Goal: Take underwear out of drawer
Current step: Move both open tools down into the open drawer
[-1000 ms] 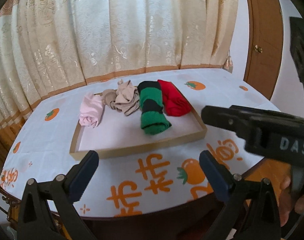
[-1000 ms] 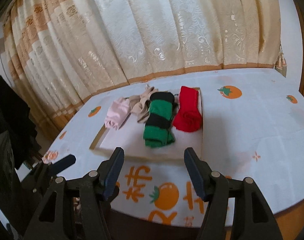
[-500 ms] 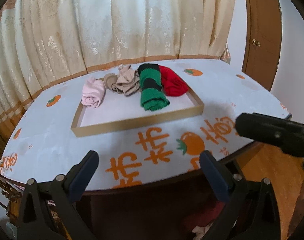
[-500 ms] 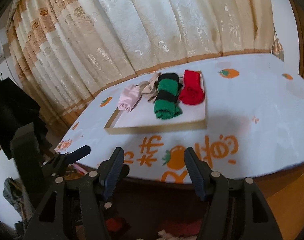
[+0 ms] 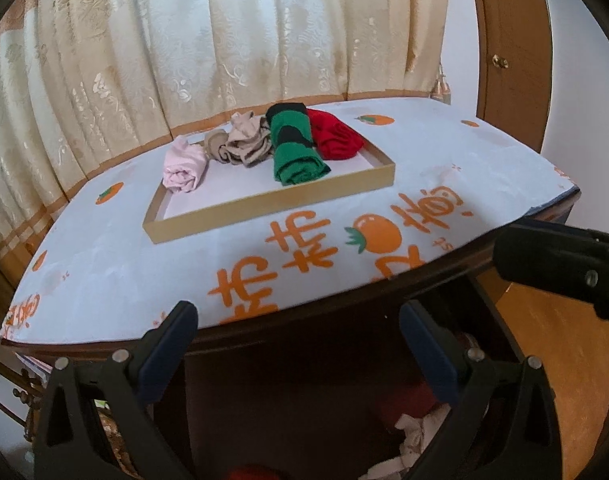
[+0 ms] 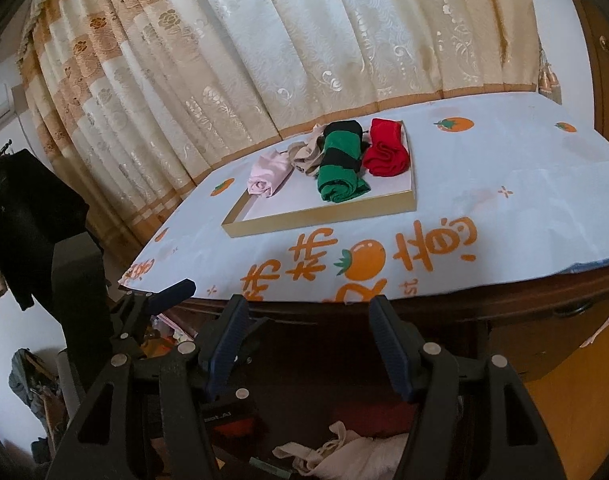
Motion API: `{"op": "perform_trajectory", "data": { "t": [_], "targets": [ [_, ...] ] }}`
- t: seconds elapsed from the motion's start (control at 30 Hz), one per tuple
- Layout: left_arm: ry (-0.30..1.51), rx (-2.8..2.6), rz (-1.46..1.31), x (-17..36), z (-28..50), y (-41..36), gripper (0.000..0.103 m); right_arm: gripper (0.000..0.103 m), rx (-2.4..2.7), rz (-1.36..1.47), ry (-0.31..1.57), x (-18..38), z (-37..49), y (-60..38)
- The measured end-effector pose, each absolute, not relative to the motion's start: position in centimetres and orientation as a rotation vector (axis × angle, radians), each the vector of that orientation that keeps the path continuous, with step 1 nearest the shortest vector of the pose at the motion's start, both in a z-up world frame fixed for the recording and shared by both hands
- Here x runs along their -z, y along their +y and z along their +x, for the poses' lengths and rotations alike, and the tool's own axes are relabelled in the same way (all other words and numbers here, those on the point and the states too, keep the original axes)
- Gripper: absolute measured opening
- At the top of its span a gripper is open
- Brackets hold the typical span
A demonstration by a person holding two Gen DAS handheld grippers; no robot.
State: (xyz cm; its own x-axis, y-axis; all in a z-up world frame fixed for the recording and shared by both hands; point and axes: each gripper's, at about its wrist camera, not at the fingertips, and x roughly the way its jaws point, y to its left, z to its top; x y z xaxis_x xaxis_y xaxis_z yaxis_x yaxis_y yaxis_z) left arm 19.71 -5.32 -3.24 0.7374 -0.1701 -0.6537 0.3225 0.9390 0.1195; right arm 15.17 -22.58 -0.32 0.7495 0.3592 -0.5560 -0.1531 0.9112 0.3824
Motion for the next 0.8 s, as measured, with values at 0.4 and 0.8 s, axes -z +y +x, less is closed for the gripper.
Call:
{"op": "perform_trajectory", "data": {
  "t": [0.4,0.8],
  "targets": [
    [0.705,0.247,0.221,5.2,17.2,-4.5,0.102,0.065,-0.238,0.283,0.632,1.3,12.4,-22.1],
    [0.735,0.244,0.217,6.8,15.5,-3.3,0.102,0.065,-0.223,0.336,0.68,4.0,10.8,-22.9]
  ]
}}
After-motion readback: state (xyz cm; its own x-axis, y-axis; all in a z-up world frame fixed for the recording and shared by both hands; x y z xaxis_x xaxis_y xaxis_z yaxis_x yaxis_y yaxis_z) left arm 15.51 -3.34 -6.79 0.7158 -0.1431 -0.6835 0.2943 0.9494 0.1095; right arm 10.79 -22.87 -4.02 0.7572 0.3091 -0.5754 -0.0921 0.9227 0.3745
